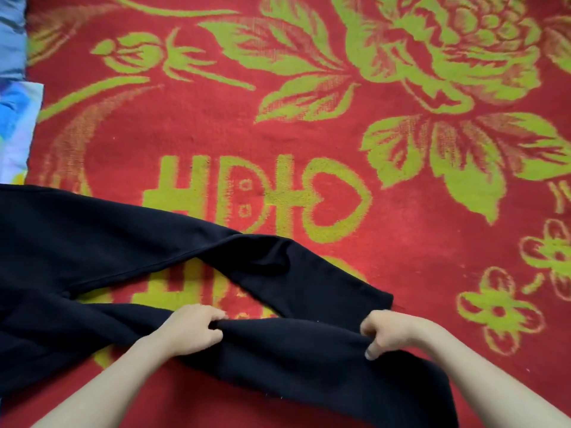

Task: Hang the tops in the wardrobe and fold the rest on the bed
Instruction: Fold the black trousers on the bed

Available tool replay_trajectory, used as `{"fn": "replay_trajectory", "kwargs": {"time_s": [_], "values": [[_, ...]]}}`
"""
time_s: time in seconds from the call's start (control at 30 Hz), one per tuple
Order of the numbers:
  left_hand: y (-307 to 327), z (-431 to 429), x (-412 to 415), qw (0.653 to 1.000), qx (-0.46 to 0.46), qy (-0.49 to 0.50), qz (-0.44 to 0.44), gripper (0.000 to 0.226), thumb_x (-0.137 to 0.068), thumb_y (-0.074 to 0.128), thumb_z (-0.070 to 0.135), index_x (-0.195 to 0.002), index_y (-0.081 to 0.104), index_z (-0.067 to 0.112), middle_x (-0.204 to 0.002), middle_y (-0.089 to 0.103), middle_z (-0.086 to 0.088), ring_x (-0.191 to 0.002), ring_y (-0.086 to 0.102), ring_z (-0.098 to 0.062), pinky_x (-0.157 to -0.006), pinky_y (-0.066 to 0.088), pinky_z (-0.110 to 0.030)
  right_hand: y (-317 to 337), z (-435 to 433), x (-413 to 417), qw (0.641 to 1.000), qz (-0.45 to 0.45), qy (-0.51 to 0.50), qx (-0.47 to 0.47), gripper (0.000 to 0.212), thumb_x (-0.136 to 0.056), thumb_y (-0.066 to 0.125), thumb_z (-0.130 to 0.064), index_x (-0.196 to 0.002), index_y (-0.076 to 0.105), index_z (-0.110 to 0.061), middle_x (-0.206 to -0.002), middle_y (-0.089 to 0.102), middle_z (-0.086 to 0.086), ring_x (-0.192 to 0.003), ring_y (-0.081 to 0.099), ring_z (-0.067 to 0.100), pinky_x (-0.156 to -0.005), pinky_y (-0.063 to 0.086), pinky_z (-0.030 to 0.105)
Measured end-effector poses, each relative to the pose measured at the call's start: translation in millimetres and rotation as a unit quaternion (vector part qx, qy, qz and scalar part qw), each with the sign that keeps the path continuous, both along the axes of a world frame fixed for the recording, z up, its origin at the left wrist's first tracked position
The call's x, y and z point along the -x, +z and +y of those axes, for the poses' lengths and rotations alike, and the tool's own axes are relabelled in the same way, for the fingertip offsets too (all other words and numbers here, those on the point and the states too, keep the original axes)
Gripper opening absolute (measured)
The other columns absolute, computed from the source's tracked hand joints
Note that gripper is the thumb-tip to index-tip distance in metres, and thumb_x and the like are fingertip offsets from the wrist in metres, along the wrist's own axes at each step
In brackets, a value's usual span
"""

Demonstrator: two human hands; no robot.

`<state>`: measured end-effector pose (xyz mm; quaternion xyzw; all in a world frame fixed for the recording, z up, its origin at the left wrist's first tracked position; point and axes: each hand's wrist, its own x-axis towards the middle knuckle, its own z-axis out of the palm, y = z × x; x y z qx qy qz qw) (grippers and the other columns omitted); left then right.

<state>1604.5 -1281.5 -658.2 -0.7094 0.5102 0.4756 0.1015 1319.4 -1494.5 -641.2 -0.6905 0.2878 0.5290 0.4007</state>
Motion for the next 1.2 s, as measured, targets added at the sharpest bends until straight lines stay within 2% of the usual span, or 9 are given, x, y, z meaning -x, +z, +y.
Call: {"fn": "replay_trajectory", "kwargs": {"time_s": [0.13, 0.23, 0.37, 0.5, 0.6, 0.73, 0.8, 0.97, 1.2], "values": [[-21, -9, -11, 0.935, 0.286, 0.036, -0.208, 0.041, -0.068, 0.045, 0.023, -0.103, 0.065, 0.016, -0.095, 0.061, -0.013, -0.090, 0.047, -0.026, -0.060, 0.051, -0.043, -25, 5, -7, 0.934, -0.115, -0.105, 0.323, 0.038, -0.090, 0.055, -0.034, -0.125, 0.048, -0.021, -0.120, 0.046, 0.000, -0.119, 0.041, 0.020, -0.088, 0.039, 0.029], [-20, -32, -26, 0.916, 0.260, 0.111, -0.284, 0.064, -0.057, 0.081, 0.009, -0.118, 0.062, 0.003, -0.115, 0.056, -0.028, -0.107, 0.049, -0.040, -0.074, 0.048, -0.054, -30, 3, -19, 0.918, -0.063, -0.093, 0.379, 0.064, -0.091, 0.056, -0.033, -0.144, 0.025, -0.017, -0.142, 0.031, 0.008, -0.129, 0.033, 0.025, -0.097, 0.038, 0.035], [-10, -54, -40, 0.925, 0.175, 0.090, -0.327, 0.084, -0.067, 0.082, 0.022, -0.141, 0.041, 0.014, -0.137, 0.046, -0.020, -0.125, 0.042, -0.041, -0.095, 0.035, -0.058, -36, 2, -21, 0.936, -0.030, -0.068, 0.344, 0.035, -0.091, 0.048, -0.018, -0.126, 0.042, -0.014, -0.120, 0.056, 0.007, -0.109, 0.053, 0.027, -0.075, 0.041, 0.033], [-1, -58, -60, 0.933, 0.161, 0.112, -0.301, 0.033, -0.096, 0.048, 0.017, -0.127, 0.059, 0.023, -0.120, 0.065, -0.002, -0.108, 0.059, -0.026, -0.103, 0.030, -0.045, -14, -30, -18, 0.920, -0.070, -0.059, 0.380, 0.022, -0.089, 0.046, -0.017, -0.107, 0.058, -0.015, -0.112, 0.062, 0.005, -0.109, 0.053, 0.028, -0.082, 0.039, 0.034], [25, -65, -80, 0.864, 0.384, 0.144, -0.292, 0.024, -0.084, 0.055, 0.001, -0.100, 0.072, 0.002, -0.077, 0.071, -0.017, -0.062, 0.065, -0.036, -0.062, 0.049, -0.047, 24, -77, -28, 0.750, -0.290, -0.107, 0.585, 0.015, -0.079, 0.048, -0.009, -0.086, 0.061, -0.006, -0.092, 0.059, 0.015, -0.092, 0.049, 0.032, -0.071, 0.034, 0.038], [35, -54, -82, 0.823, 0.491, 0.050, -0.280, 0.030, -0.084, 0.045, 0.009, -0.097, 0.070, 0.001, -0.089, 0.070, -0.015, -0.070, 0.064, -0.035, -0.056, 0.047, -0.041, 49, -111, -31, 0.528, -0.456, -0.031, 0.716, 0.008, -0.076, 0.054, 0.001, -0.077, 0.054, -0.007, -0.094, 0.063, 0.015, -0.101, 0.047, 0.028, -0.076, 0.030, 0.038], [16, -36, -69, 0.841, 0.477, -0.005, -0.254, 0.028, -0.082, 0.050, 0.014, -0.104, 0.066, 0.007, -0.096, 0.069, -0.018, -0.072, 0.065, -0.036, -0.053, 0.050, -0.041, 34, -105, -19, 0.550, -0.412, 0.009, 0.727, 0.009, -0.073, 0.058, 0.002, -0.075, 0.057, -0.006, -0.090, 0.063, 0.014, -0.098, 0.047, 0.030, -0.079, 0.031, 0.039], [-14, -23, -32, 0.956, 0.044, -0.014, -0.289, 0.083, -0.089, 0.049, 0.055, -0.151, 0.002, 0.027, -0.156, 0.005, -0.018, -0.142, 0.017, -0.033, -0.106, 0.031, -0.040, -13, -60, 16, 0.874, -0.078, 0.027, 0.480, 0.050, -0.087, 0.057, -0.020, -0.134, 0.043, -0.014, -0.141, 0.037, 0.016, -0.132, 0.033, 0.031, -0.098, 0.039, 0.045], [-19, 42, 4, 0.951, 0.143, 0.058, -0.268, 0.063, -0.075, 0.061, 0.044, -0.125, 0.057, 0.007, -0.129, 0.049, -0.032, -0.114, 0.048, -0.045, -0.080, 0.049, -0.056, -26, 34, 42, 0.913, -0.071, -0.151, 0.373, 0.055, -0.096, 0.045, -0.035, -0.146, 0.028, -0.018, -0.152, 0.024, 0.012, -0.140, 0.023, 0.027, -0.106, 0.030, 0.040]]}}
